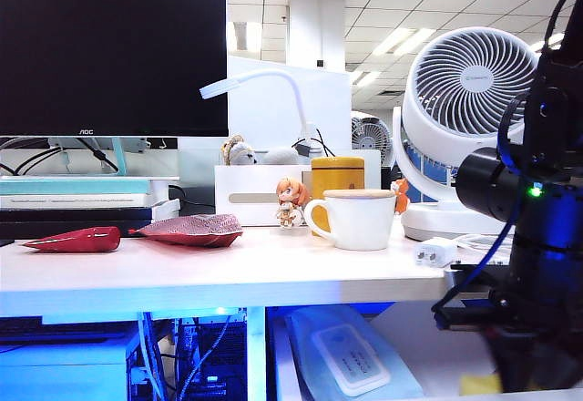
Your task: Open the drawer, place the cleaning sponge inside, then close the drawer.
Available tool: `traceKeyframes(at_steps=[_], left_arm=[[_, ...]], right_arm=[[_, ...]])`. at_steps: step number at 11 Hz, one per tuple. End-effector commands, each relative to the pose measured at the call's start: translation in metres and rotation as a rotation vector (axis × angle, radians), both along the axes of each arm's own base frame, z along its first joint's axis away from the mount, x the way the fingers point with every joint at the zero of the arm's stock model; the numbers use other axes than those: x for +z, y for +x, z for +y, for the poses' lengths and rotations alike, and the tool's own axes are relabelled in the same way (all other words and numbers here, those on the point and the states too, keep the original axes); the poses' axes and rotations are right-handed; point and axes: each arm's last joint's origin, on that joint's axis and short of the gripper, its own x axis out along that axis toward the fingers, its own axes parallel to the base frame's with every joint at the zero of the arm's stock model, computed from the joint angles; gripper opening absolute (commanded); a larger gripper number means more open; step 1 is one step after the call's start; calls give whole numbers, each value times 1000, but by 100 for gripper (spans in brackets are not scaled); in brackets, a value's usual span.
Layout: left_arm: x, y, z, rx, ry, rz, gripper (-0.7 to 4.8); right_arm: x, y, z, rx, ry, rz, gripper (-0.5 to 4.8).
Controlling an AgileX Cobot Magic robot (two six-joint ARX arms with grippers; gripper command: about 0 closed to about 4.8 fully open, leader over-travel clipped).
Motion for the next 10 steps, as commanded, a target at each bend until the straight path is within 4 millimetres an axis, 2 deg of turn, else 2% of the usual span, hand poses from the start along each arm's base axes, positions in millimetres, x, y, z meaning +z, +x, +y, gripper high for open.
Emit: traceKeyframes(at_steps=[1,2,4,5,8,9,10], left_arm=[[3,0,0,1,-17,-11,-6],[3,0,0,1,-17,-12,-6],[3,0,0,1,-17,-11,-6],[3,0,0,1,-17,-11,-6],[3,0,0,1,-17,-12,-6],[3,0,0,1,-17,-12,-6],[3,0,0,1,-17,-12,-6]], right_arm=[[12,14,2,-7,6,-45,469],[17,18,4,-7,3,-34,449],[33,23,5,-7,12,-65,448],[48,24,6,-7,28,-116,449],[73,21,4,-8,46,-175,449],[91,16,3,-8,60,-221,423],[109,10,1,-8,71,-257,272]])
